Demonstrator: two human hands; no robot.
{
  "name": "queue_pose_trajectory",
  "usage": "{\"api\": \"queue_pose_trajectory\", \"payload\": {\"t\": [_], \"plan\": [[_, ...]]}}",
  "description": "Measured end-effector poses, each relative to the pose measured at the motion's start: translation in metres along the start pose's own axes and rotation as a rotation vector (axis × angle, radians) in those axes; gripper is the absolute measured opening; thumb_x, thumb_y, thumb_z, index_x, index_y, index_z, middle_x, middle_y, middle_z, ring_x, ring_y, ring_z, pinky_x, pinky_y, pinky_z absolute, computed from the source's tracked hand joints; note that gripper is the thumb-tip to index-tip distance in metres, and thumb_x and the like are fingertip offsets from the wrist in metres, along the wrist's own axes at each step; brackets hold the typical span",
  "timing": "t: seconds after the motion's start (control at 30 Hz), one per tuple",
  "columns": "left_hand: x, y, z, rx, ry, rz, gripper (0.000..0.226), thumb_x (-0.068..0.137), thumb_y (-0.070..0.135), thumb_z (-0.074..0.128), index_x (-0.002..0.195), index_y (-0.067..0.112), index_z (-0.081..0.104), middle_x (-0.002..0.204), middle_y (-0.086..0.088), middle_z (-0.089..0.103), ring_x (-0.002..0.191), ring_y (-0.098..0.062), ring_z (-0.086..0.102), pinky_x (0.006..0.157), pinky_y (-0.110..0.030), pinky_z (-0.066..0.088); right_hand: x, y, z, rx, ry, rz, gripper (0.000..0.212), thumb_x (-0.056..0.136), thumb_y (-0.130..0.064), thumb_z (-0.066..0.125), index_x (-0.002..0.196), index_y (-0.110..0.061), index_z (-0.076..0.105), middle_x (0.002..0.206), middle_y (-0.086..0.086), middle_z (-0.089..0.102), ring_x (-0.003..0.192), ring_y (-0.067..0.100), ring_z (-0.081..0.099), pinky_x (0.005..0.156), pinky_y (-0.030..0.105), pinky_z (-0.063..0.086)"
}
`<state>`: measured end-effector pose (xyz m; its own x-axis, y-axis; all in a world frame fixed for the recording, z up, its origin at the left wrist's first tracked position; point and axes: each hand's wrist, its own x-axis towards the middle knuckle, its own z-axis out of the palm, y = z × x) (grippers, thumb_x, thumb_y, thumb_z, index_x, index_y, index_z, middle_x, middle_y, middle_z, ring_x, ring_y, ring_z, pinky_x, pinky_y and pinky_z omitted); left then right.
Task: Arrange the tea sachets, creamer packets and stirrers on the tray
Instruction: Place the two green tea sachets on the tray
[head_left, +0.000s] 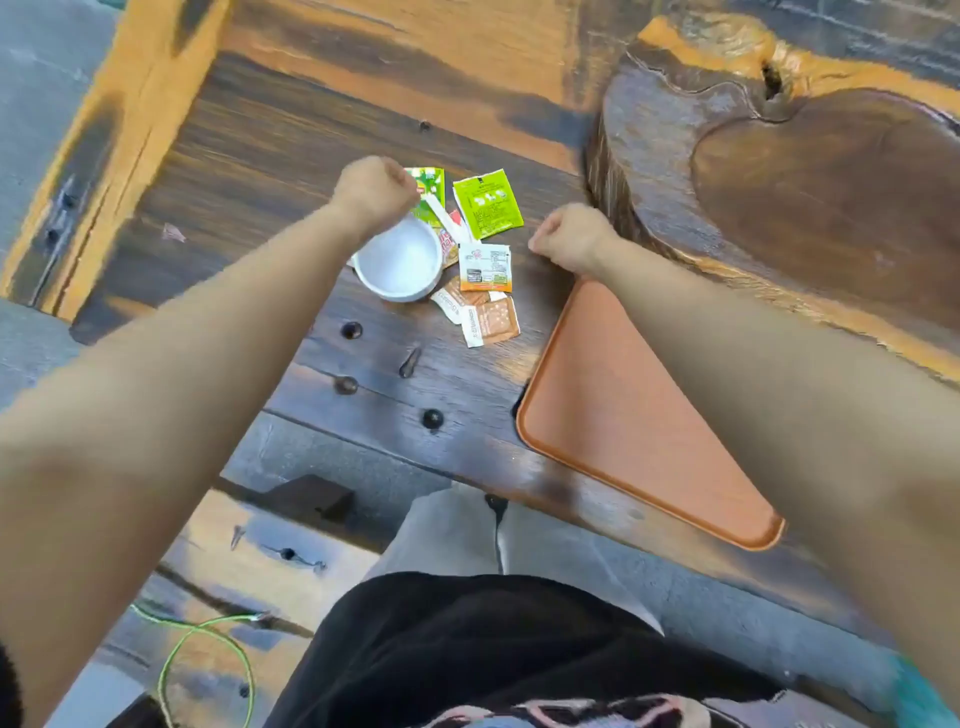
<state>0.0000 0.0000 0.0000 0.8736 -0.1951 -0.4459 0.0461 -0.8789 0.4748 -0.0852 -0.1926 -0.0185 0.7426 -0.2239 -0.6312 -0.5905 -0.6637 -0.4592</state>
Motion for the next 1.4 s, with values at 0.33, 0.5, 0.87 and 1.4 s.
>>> {"api": "queue_pose_trajectory", "payload": {"t": [0.33, 0.5, 0.87, 1.4], "plan": [[0.047, -0.004, 0.000, 0.319, -0.097, -0.105, 0.032, 0.083, 0.026, 0.058, 0.096, -0.003, 0.065, 0.093, -0.023, 0.068, 0.086, -0.036, 0.060, 0.076, -0.039, 0.047, 0.054, -0.030, 0.018, -0.016, 0.237, 0.078, 0.047, 0.084, -0.040, 0.061, 0.114, -0.005, 0.052, 0.128, 0.021, 0.049, 0.125, 0.032, 0.045, 0.096, 0.036, 0.038], [0.062, 0.004, 0.010, 0.201, -0.122, -0.195, 0.037, 0.078, 0.037, 0.070, 0.083, 0.001, 0.062, 0.083, -0.017, 0.072, 0.098, -0.031, 0.066, 0.081, -0.036, 0.051, 0.068, -0.031, 0.032, 0.015, 0.300, 0.097, 0.063, 0.081, -0.036, 0.068, 0.127, -0.007, 0.037, 0.138, 0.015, 0.041, 0.130, 0.033, 0.037, 0.103, 0.040, 0.035], [0.076, 0.010, 0.023, 0.063, -0.100, -0.281, 0.055, 0.074, 0.030, 0.074, 0.118, 0.001, 0.058, 0.096, -0.014, 0.069, 0.098, -0.023, 0.064, 0.087, -0.032, 0.051, 0.074, -0.031, 0.037, 0.103, 0.329, 0.175, 0.058, 0.077, -0.025, 0.073, 0.125, -0.010, 0.044, 0.135, 0.011, 0.045, 0.126, 0.029, 0.042, 0.102, 0.036, 0.037], [0.090, 0.026, 0.033, -0.176, -0.242, -0.395, 0.046, 0.084, 0.011, 0.057, 0.129, 0.004, 0.049, 0.105, -0.008, 0.045, 0.098, -0.019, 0.048, 0.091, -0.030, 0.043, 0.025, 0.023, 0.009, 0.916, 0.283, -0.009, 0.015, 0.084, -0.008, 0.063, 0.078, -0.018, 0.053, 0.076, -0.002, 0.056, 0.065, 0.010, 0.053, 0.050, 0.014, 0.042]]}}
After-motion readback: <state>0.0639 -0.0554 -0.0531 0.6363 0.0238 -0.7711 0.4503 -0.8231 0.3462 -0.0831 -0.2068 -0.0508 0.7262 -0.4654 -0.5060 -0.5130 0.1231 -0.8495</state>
